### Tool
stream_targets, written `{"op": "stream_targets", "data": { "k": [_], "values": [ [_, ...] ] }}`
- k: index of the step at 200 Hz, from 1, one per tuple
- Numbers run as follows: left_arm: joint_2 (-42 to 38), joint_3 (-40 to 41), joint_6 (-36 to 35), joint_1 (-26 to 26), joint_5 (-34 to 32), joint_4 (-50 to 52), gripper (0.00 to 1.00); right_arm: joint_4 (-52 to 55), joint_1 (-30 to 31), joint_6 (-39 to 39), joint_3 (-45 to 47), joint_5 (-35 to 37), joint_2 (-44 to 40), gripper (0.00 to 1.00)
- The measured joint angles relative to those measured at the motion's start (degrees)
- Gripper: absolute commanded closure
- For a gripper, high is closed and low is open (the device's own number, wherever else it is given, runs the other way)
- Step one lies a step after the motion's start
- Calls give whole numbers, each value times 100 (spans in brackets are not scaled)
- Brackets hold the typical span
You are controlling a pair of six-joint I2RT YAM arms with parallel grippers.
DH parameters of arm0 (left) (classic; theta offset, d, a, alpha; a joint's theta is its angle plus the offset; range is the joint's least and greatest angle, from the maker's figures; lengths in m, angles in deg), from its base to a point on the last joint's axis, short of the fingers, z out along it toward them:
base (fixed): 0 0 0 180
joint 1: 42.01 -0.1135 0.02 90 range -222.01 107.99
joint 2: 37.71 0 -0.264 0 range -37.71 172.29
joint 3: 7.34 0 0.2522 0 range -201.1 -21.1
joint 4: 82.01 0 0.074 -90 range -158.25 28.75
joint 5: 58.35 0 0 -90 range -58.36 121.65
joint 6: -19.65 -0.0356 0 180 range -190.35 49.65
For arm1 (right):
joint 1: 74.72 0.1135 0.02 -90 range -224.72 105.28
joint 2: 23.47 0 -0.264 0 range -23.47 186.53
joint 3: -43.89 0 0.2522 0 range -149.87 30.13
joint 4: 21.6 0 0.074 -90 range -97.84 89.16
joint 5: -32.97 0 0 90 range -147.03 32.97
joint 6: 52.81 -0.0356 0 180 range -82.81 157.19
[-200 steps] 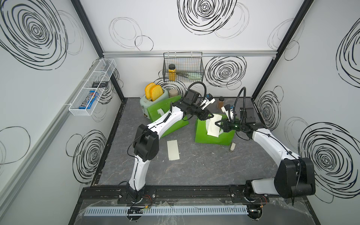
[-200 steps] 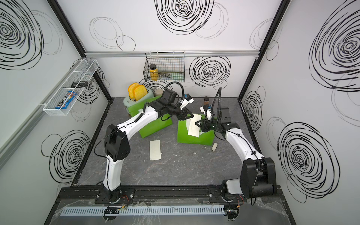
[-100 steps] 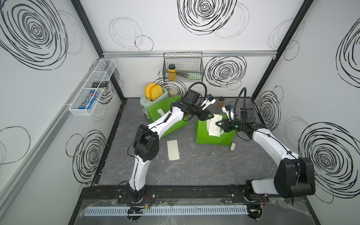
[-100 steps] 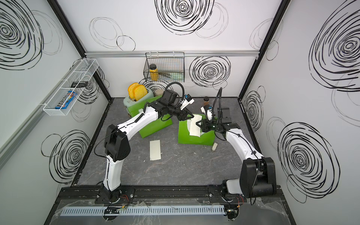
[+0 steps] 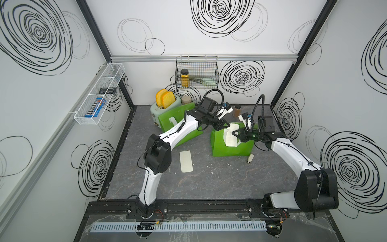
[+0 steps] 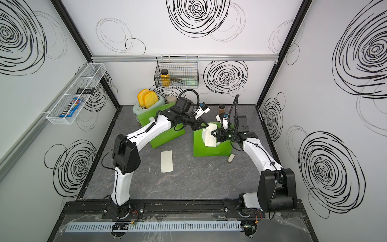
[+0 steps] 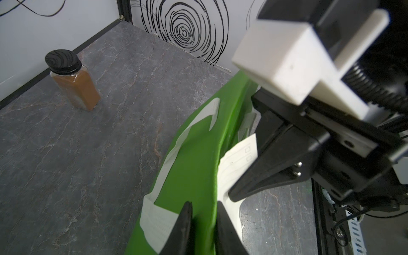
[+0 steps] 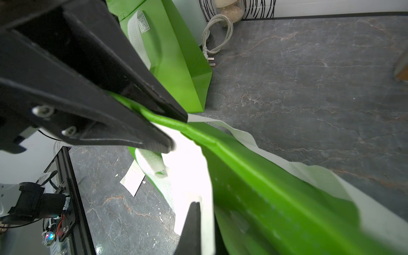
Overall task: Staple the receipts to the bags
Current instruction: Hold the receipt from the takeout bag.
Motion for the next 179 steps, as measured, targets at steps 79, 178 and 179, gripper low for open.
{"op": "stream_targets", "data": {
  "k": [79, 178, 179],
  "values": [
    [0, 0, -22, 28, -48, -7, 100, 90, 33, -101, -59, 304, -94, 42],
    [-837, 968, -24, -39, -146, -138, 100, 935, -599, -2269, 831, 3198, -2260, 38],
    [-866, 994, -24, -44, -146, -138, 100, 957, -605, -2293, 837, 3215, -2258, 38]
  ]
}}
